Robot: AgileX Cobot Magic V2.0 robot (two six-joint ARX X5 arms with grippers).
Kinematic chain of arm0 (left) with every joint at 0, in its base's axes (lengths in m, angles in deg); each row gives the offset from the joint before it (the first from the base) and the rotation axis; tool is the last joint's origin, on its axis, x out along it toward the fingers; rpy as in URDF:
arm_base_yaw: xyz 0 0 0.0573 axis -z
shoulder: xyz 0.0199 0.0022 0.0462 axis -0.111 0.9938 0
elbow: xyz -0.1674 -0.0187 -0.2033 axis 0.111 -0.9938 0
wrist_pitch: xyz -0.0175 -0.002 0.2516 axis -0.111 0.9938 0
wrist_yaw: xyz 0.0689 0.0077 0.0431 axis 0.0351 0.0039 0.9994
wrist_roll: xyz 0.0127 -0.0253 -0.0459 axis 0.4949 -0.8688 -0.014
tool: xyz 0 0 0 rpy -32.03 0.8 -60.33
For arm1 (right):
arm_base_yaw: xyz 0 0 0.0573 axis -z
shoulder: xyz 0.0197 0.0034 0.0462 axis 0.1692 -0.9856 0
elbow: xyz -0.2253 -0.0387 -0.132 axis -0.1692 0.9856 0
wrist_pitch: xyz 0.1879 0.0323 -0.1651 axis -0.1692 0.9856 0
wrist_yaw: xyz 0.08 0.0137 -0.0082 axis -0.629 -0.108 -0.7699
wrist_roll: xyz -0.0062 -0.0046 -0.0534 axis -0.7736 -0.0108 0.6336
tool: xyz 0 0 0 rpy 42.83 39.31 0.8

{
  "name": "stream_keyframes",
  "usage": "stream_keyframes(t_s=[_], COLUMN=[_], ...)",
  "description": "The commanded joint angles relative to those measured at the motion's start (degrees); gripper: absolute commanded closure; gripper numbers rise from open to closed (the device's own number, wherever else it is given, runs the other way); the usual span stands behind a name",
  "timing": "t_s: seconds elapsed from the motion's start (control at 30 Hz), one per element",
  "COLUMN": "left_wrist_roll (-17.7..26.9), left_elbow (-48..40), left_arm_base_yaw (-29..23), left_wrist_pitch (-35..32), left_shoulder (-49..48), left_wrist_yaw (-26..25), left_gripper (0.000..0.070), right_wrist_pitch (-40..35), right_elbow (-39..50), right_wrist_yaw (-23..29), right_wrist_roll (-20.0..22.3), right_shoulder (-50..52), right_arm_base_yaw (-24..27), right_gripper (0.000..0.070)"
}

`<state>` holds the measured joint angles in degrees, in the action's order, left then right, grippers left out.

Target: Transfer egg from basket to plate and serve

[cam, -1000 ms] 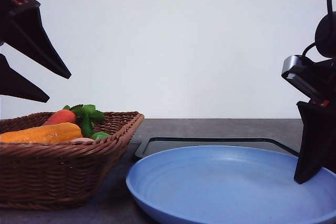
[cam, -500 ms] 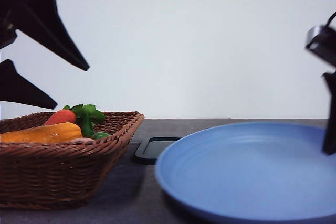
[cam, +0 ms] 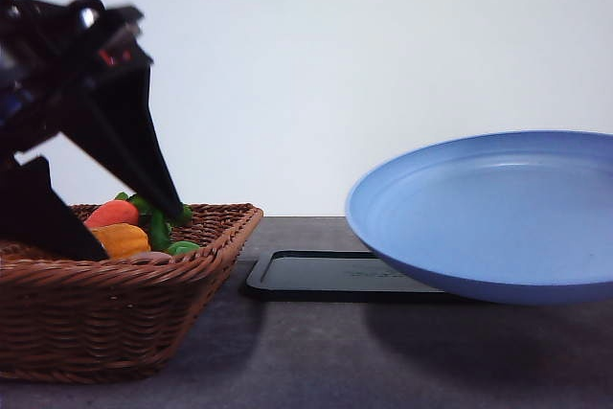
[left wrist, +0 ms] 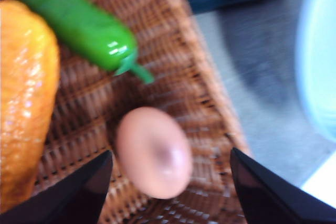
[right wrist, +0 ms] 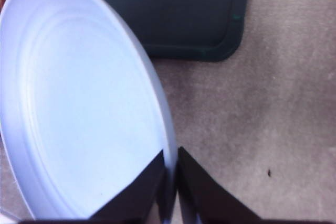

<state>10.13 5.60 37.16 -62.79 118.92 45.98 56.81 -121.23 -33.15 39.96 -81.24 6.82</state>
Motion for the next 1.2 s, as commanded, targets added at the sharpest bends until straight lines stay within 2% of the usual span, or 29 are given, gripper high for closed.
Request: stream_keyframes(t_s=[0.0, 0.4, 0.73, 0.9, 1.0, 1.17], left_wrist_roll=[1.19, 1.19, 1.30, 1.40, 1.83, 4.72], left_elbow=[0.90, 0.90, 0.90, 0.98, 1.98, 7.38], left_arm_base_yaw=[0.42, 0.48, 0.46, 0.42, 0.31, 0.31], left_wrist_pitch=[-1.47, -4.34, -4.09, -3.97, -2.39, 5.70], left_shoulder=[1.91, 8.90, 9.34, 9.32, 9.31, 9.27], left_wrist_yaw=[0.20, 0.18, 0.18, 0.18, 0.18, 0.15], left_gripper=[0.0259, 0.0270, 0.0484, 0.0515, 0.0515, 0.0515], right_wrist_pitch=[-0.14, 1.05, 1.17, 1.17, 1.42, 2.01], right_elbow=[-0.17, -0.17, -0.17, -0.17, -0.17, -0.17], right_wrist_yaw=[-0.26, -0.28, -0.28, -0.28, -0.28, -0.38], right_wrist_roll=[0.07, 0.69, 1.12, 1.12, 1.14, 1.53], right_shoulder=[0.18, 0.47, 0.47, 0.47, 0.47, 0.45], right_arm_base_yaw=[0.19, 0.22, 0.22, 0.22, 0.22, 0.20], right_gripper=[0.0700, 0.0700, 0.0700, 0.0700, 0.0700, 0.0700])
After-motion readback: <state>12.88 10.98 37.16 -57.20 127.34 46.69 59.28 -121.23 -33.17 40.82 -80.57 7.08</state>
